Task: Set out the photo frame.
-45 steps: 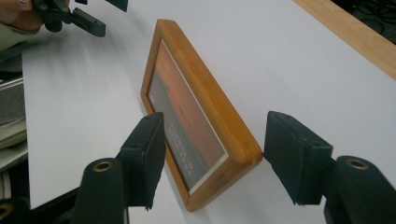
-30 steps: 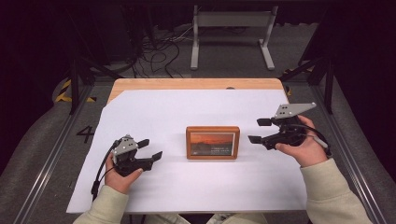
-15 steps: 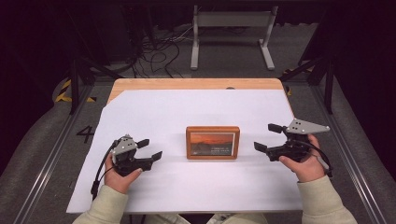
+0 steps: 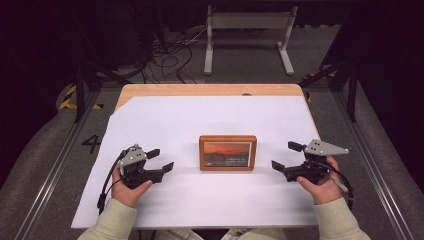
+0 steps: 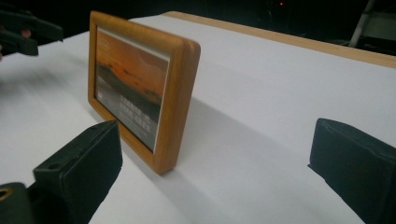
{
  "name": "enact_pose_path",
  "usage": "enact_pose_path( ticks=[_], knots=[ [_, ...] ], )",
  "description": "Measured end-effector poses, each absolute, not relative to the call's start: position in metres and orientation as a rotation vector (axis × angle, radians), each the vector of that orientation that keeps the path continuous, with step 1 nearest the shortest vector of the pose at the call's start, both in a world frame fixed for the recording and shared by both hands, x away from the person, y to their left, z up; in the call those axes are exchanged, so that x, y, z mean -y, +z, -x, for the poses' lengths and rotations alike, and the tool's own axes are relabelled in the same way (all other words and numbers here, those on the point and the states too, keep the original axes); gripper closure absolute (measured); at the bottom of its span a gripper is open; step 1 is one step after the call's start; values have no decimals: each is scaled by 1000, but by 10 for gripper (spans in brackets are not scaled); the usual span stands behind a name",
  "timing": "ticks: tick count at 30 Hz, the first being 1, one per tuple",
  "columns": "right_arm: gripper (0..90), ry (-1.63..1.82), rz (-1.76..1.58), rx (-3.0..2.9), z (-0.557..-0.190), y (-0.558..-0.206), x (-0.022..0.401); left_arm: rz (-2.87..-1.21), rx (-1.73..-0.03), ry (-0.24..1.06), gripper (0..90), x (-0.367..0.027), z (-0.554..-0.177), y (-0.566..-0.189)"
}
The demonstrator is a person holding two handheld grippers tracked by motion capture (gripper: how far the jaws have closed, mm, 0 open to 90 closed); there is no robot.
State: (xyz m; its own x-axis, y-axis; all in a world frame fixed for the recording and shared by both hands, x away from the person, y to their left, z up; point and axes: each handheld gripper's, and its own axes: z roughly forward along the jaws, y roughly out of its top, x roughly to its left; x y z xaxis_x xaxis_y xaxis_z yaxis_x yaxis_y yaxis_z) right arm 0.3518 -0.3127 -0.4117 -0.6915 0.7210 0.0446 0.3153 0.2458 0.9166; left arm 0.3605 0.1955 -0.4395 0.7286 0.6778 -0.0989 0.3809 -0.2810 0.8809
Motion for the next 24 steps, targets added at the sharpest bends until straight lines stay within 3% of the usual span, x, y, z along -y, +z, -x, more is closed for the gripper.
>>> enact_pose_path(
  ticks=[15,24],
  knots=[
    [41,1283,-944,-2172,-350,-450,308,-1929,-808,328,267,-192,-363,-443],
    [40,1286,-946,-2187,-351,-453,307,-1937,-815,312,261,-191,-363,-445]
  ],
)
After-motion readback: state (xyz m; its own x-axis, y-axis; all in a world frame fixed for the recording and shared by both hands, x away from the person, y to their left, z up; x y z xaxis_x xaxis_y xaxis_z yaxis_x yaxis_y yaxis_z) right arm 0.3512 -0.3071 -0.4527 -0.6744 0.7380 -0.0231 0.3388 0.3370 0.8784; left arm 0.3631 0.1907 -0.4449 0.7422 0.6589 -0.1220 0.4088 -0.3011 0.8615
